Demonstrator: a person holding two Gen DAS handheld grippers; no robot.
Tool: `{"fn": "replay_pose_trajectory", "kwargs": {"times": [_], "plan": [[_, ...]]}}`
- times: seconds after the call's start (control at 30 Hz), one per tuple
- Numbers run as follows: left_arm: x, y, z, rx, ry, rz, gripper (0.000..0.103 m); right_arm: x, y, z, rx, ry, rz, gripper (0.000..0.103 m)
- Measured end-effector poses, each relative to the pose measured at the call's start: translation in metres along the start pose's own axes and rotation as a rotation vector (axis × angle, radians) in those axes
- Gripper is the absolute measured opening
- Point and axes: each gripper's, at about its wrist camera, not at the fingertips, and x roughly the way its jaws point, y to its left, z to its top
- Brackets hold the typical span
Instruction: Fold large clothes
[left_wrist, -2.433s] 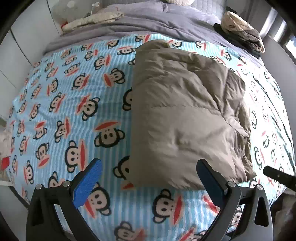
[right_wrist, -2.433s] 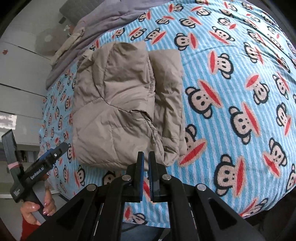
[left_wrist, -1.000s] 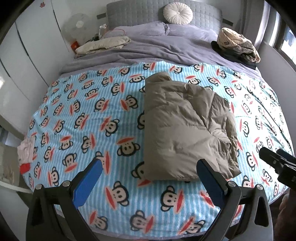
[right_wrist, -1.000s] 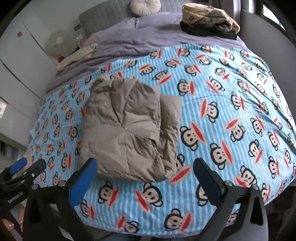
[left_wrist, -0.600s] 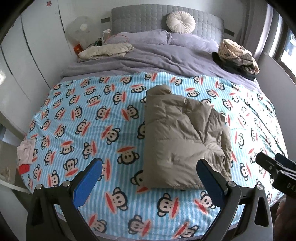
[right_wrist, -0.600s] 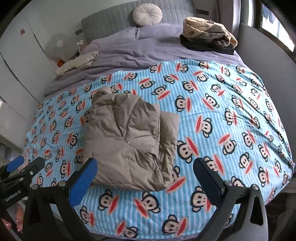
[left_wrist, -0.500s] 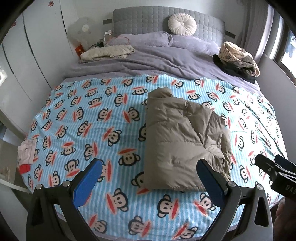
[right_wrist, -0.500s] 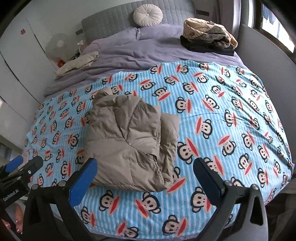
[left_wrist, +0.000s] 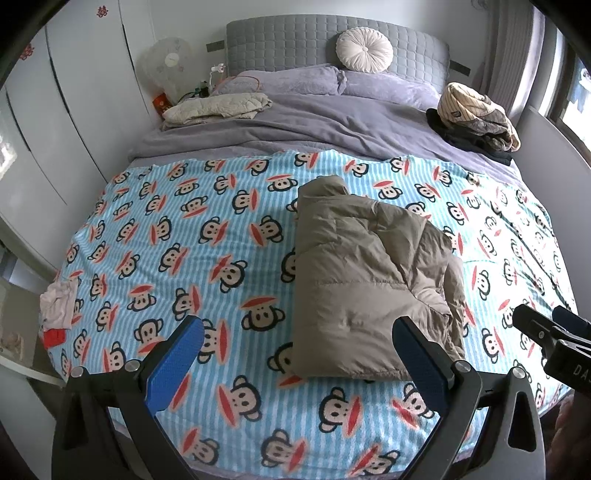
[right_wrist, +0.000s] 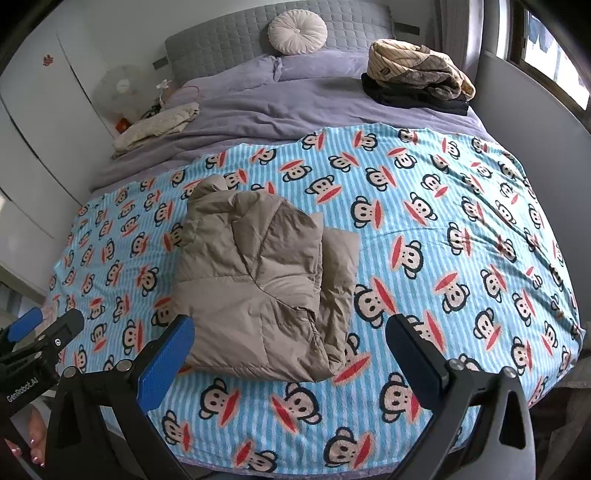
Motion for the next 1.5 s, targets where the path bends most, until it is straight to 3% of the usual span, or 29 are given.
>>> {"fn": "replay_pose_trajectory", "kwargs": {"times": [1.5], "plan": [[0.005, 0.009, 0.000, 0.009, -0.006, 0.021, 0.102, 0.000, -0.001, -0.001, 0.001, 0.004, -0.002, 0.103]]}}
